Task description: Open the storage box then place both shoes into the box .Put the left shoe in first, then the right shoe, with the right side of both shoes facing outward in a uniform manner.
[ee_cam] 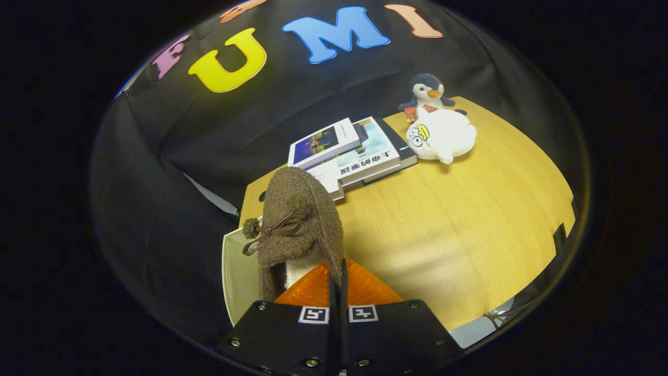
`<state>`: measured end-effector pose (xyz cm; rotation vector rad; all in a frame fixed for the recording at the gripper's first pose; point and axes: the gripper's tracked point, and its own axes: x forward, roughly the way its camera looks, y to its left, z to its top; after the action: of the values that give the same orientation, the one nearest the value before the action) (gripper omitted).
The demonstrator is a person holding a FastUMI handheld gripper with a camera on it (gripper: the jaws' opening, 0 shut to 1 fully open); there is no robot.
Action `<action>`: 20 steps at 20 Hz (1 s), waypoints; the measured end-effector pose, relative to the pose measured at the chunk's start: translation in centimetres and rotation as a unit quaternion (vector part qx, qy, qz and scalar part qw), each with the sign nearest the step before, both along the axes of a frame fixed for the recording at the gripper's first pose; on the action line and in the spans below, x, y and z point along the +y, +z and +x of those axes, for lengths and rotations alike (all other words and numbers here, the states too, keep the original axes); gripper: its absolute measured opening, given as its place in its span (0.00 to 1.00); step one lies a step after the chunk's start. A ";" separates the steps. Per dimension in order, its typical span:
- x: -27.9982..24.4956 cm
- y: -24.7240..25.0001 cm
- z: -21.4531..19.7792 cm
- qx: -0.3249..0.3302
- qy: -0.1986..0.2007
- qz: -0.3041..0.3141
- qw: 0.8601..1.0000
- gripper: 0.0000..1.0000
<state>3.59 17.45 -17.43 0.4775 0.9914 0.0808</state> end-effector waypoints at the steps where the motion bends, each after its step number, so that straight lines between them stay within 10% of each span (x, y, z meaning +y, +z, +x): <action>1: 1.0 0.2 -0.1 -0.001 0.006 0.003 1.000 0.00; 17: 9.8 -3.5 -1.8 0.033 0.037 0.004 0.999 0.02; 20: 10.6 -1.9 -1.6 0.006 0.036 0.022 0.999 0.61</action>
<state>1.98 28.08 -19.28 0.4823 1.0196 0.1643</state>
